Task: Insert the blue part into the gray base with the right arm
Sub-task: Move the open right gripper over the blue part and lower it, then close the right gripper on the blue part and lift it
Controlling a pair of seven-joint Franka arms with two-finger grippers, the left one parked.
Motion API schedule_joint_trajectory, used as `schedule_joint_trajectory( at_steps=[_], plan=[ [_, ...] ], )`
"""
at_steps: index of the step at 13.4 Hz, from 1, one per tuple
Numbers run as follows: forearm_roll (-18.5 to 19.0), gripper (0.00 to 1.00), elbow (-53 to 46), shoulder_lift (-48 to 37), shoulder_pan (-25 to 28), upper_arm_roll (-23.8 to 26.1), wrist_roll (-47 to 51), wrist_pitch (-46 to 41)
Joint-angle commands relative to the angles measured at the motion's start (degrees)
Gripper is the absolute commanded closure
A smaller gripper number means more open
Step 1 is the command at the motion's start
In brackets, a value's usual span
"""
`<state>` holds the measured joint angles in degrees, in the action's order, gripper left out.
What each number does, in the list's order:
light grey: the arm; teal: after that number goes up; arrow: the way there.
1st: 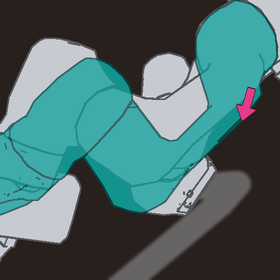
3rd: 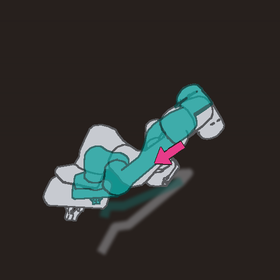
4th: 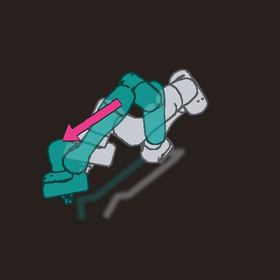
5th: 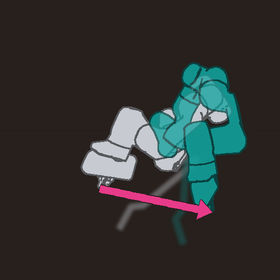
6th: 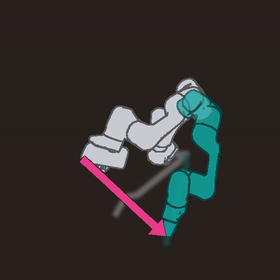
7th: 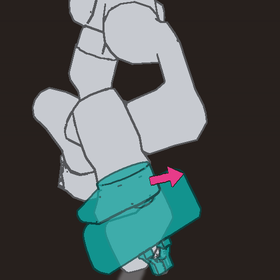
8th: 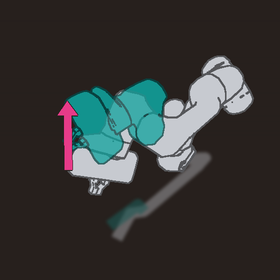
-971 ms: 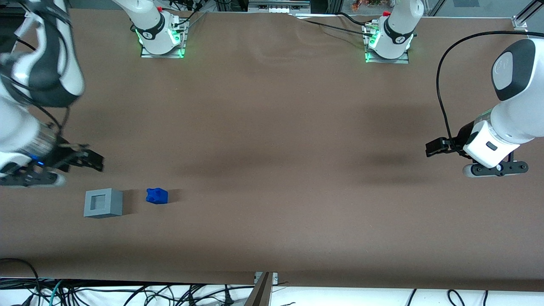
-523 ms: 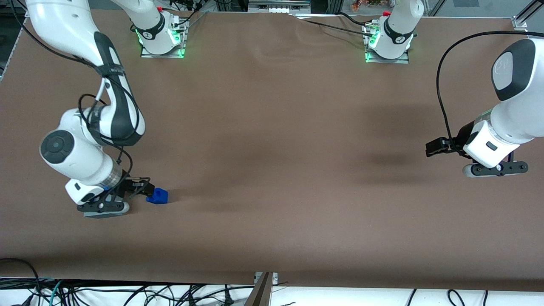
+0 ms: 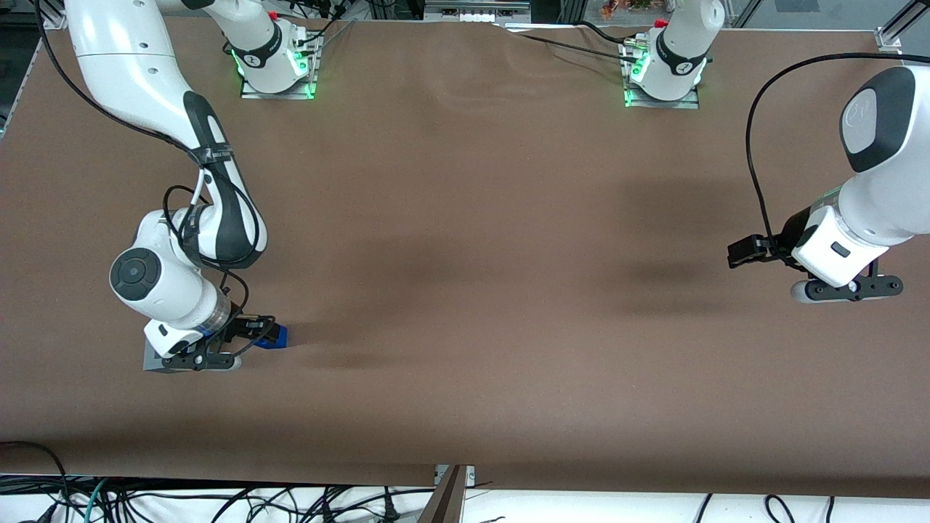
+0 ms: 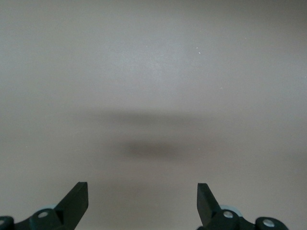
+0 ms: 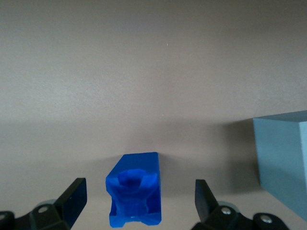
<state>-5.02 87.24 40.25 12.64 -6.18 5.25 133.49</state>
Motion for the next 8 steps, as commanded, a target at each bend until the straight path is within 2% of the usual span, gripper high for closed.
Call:
schedule_joint_trajectory(
  at_steps=[1,6,7,8],
  plan=[
    [-0.96,0.0,-0.66,1.14,0.01,0.55,-0.42,0.1],
    [-0.7,0.0,-0.66,2.28,0.45,0.9,-0.95,0.1],
    [-0.69,0.04,-0.75,2.28,0.54,0.9,-1.64,0.1],
    [-0.69,0.26,-0.84,2.28,0.54,0.9,-2.87,0.1]
  ],
)
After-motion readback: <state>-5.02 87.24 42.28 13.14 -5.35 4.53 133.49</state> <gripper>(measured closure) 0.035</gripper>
